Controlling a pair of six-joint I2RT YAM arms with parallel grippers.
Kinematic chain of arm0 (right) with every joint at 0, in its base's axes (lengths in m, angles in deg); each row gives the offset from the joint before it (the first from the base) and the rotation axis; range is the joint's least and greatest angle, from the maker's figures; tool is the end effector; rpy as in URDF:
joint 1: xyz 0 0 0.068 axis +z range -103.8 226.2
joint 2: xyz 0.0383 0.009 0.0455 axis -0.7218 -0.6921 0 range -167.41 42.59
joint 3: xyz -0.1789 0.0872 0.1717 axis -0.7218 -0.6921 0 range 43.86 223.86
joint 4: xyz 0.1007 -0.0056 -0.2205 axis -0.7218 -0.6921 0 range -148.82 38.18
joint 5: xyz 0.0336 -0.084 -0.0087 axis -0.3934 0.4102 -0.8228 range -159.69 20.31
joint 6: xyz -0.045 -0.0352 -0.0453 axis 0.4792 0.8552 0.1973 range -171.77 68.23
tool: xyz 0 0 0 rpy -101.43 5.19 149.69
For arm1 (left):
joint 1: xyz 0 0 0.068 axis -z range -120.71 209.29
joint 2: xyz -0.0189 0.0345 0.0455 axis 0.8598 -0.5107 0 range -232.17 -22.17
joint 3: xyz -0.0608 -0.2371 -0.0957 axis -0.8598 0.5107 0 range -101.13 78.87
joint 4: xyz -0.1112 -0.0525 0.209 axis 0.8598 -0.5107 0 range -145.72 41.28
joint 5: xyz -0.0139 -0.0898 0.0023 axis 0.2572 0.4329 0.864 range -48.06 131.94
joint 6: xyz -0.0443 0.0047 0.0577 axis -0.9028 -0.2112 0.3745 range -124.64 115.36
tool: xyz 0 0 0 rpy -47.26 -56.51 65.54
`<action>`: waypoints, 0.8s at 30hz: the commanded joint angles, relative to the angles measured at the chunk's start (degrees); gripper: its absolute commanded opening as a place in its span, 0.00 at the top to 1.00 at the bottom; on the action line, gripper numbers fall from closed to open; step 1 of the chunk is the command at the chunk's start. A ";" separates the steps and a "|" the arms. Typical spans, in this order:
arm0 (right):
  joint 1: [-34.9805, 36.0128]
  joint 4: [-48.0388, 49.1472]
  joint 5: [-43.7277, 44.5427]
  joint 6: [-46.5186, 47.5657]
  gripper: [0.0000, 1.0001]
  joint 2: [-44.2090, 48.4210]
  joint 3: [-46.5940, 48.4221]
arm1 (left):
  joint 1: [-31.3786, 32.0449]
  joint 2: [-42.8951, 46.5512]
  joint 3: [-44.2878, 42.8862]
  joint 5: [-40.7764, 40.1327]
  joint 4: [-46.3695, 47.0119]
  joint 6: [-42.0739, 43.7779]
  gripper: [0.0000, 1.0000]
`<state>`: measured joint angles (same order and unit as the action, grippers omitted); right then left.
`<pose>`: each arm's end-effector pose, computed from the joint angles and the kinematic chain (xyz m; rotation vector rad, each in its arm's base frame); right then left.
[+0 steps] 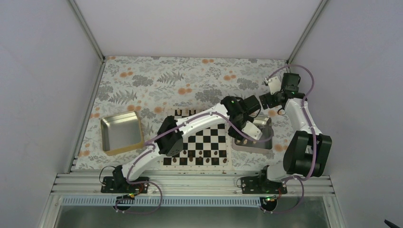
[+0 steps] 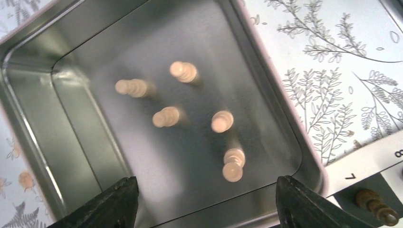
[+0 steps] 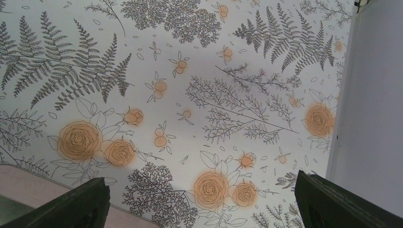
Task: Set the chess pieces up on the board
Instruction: Pick up the chess piece from the storage box.
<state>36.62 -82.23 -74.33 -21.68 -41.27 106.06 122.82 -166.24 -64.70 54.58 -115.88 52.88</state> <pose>0.3029 -0.0462 0.2325 -0.4766 2.4398 -0.1949 0.2114 -0.4546 0.1972 2.4193 1.2988 -0.3320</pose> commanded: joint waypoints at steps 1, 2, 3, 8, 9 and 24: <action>-0.62 1.16 0.66 -0.73 0.00 -0.37 -0.32 | 1.15 -1.65 -0.29 0.01 -1.81 0.83 0.30; -0.56 1.15 0.64 -0.65 0.00 -0.21 -0.35 | 1.24 -2.02 -0.57 0.08 -1.98 0.92 0.31; -0.63 1.08 0.55 -0.69 0.00 -0.11 -0.40 | 1.38 -2.26 -0.79 0.17 -2.09 0.92 0.32; -0.63 0.90 0.06 -0.56 0.00 0.13 -0.45 | 1.95 -3.62 -0.86 -1.91 -1.61 1.57 0.35; -0.62 0.88 -0.05 -0.53 0.00 0.18 -0.49 | 2.00 -3.89 -1.03 -2.22 -1.73 1.76 0.36; -0.52 -0.06 -2.32 -0.14 0.00 0.48 -0.41 | 2.39 -5.94 -2.77 -4.36 -1.49 2.83 0.43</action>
<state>36.62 -82.32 -75.25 -21.64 -41.27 106.06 124.50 -171.11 -65.70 50.74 -116.99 54.76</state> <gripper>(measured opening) 0.996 0.579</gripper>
